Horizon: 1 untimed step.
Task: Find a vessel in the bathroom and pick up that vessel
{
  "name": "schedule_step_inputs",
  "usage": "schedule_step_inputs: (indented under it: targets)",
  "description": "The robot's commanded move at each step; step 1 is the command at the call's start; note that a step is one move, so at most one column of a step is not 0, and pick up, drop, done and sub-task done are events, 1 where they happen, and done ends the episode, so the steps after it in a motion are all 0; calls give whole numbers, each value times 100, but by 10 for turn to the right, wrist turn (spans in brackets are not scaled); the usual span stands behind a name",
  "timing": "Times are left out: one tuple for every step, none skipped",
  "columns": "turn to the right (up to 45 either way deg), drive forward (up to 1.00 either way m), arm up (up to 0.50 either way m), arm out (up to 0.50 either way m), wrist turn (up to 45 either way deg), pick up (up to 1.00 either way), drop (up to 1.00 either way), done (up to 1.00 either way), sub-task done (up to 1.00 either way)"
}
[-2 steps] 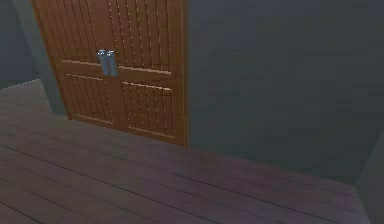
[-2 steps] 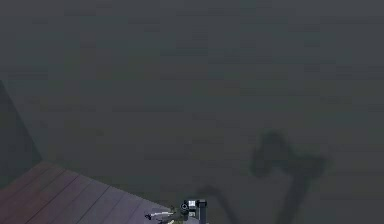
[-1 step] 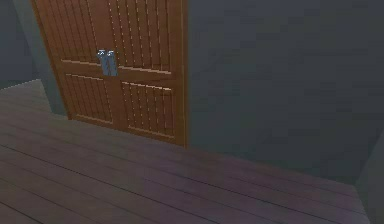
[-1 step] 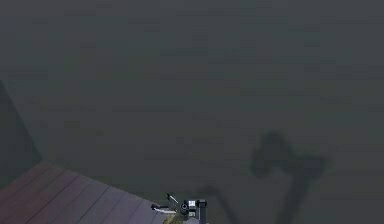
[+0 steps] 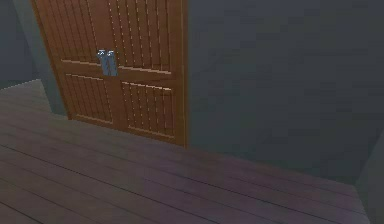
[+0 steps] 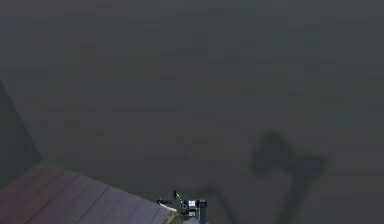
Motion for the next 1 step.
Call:
schedule_step_inputs:
  targets:
    - [0, 0, -30, 0, 0, 0, 0, 0, 0]
